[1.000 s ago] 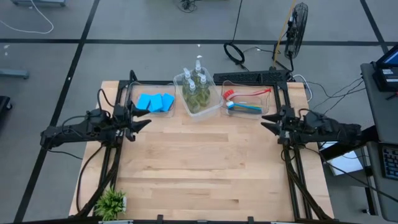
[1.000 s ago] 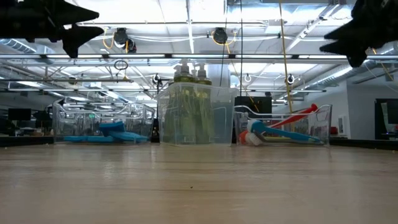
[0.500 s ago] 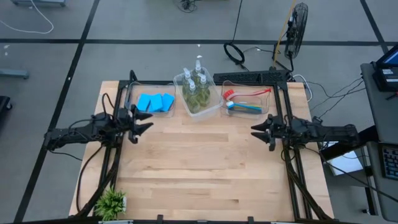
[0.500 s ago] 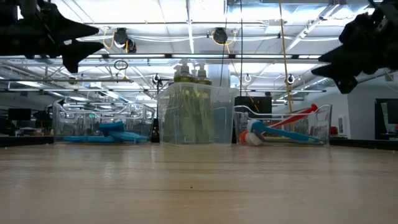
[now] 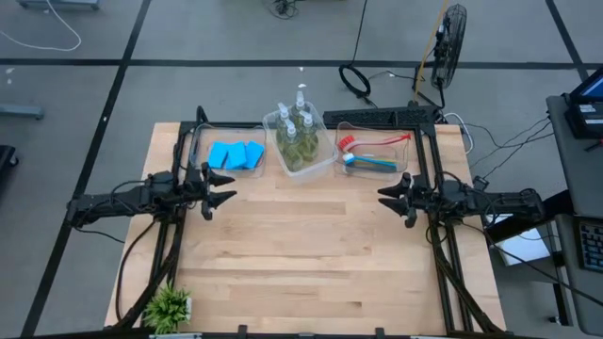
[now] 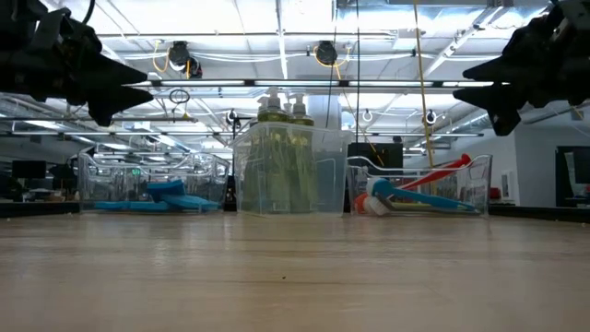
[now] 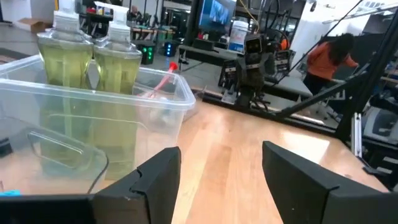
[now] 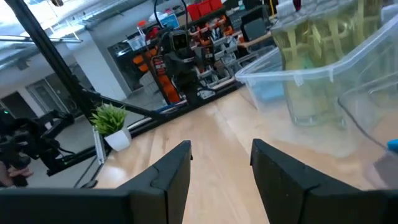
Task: Pick & Place Kitchen Sink Supplies
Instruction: Return to Home Position
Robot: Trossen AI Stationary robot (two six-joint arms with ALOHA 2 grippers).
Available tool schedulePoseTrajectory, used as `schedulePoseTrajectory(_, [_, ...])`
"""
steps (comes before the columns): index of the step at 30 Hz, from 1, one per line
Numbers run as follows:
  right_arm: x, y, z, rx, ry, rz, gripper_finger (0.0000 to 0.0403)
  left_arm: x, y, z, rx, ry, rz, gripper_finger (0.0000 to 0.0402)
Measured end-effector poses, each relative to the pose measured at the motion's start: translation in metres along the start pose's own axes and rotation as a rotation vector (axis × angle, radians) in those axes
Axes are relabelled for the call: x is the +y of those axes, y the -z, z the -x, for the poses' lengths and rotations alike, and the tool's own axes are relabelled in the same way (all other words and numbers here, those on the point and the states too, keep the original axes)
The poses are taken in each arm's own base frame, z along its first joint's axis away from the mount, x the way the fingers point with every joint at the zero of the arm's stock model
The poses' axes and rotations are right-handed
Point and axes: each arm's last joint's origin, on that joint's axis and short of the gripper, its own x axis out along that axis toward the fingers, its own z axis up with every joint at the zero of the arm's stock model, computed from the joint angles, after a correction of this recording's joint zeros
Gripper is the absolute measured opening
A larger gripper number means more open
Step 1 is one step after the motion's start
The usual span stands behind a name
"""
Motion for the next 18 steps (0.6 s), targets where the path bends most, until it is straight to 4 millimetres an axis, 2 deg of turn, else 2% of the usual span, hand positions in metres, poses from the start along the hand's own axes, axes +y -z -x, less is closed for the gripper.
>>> schedulePoseTrajectory(4, [0.000,-0.001,0.000,-0.012,-0.004,0.038,0.0155,0.001,0.002,0.000,0.026,-0.005,0.004,0.0221])
schedulePoseTrajectory(12, [0.006,-0.012,0.001,-0.127,-0.057,0.009,0.0155,0.001,0.005,0.000,0.050,-0.013,0.135,0.0214])
schedulePoseTrajectory(18, [0.008,-0.017,0.002,-0.181,-0.081,-0.001,0.0155,0.001,0.004,0.000,0.041,-0.011,0.159,0.0214])
